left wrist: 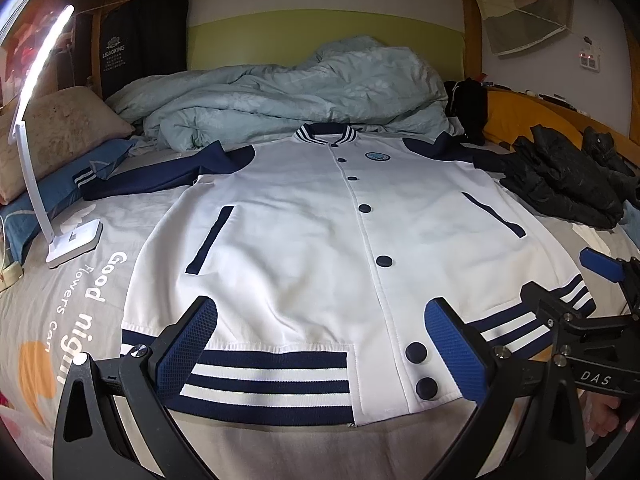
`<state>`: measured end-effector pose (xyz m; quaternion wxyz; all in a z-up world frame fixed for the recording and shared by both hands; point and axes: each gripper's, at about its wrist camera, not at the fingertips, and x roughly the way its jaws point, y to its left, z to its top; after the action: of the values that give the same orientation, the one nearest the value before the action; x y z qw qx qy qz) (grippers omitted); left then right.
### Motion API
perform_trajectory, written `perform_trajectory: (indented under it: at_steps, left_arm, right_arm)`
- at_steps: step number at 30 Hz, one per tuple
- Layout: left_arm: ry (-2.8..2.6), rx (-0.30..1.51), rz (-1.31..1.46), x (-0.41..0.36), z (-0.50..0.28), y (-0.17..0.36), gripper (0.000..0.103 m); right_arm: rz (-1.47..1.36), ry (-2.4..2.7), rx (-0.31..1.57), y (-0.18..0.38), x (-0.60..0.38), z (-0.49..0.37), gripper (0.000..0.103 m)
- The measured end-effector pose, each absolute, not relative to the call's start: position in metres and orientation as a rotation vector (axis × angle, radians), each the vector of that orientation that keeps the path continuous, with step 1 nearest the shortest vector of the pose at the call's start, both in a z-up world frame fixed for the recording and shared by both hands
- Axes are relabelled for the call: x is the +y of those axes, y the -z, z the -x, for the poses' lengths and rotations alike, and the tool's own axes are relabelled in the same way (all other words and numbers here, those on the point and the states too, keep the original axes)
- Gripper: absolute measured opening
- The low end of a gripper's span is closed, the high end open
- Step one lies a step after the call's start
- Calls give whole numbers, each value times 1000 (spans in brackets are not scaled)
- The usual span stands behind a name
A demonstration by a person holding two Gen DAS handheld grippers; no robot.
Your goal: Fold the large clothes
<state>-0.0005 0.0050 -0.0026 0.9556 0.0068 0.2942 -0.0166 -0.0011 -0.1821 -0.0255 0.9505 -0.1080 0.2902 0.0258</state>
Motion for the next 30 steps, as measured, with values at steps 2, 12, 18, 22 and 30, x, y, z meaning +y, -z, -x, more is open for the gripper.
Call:
perform_trajectory:
  at_steps: [2,12,18,22,30]
  left_arm:
    - [39,610,-11,5,-1,4,103]
    - [25,595,-27,3,-1,4,103]
    - [4,505,-25,5,8,-6,103]
    - [11,485,11,10,9,-10,103]
    - [38,509,24,9,10,-8,103]
  right_arm:
    - [220,-52,588,25,-182,1,103]
    - [205,-48,587,23,-184,2,103]
    - [184,-62,617,26,-187,-1,103]
    - [173,-59,619,26,-188,-3,103]
    - [201,-40,597,24,-184,2,103]
